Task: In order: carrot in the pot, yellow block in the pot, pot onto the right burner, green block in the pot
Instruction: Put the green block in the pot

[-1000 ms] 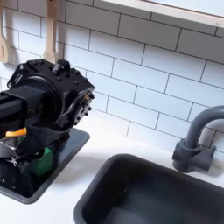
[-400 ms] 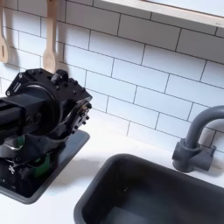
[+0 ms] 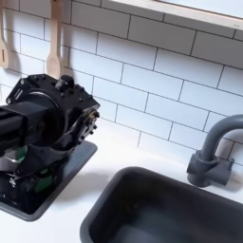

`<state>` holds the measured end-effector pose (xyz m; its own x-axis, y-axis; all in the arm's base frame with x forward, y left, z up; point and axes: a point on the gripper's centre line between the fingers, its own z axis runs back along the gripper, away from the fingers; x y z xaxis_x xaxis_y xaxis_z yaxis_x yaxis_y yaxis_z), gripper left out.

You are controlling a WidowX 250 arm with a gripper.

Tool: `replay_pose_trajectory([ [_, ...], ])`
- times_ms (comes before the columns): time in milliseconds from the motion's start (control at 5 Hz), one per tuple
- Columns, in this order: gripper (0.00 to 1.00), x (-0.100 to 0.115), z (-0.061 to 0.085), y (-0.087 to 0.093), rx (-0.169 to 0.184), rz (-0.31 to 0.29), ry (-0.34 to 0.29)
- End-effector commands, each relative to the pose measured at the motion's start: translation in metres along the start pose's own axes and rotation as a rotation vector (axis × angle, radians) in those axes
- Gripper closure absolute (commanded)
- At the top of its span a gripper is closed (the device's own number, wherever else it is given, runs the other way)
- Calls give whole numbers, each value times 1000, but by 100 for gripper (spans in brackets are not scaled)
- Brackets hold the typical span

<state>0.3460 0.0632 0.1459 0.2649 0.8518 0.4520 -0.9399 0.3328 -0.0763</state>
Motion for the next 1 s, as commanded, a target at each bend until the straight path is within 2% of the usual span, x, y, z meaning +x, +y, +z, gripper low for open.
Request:
replay_pose_trajectory([
  [0, 100, 14, 4, -9, -25, 23, 6],
  [400, 100, 3, 2, -8, -24, -2, 7],
  [800, 100, -19, -2, -12, -34, -59, 23],
])
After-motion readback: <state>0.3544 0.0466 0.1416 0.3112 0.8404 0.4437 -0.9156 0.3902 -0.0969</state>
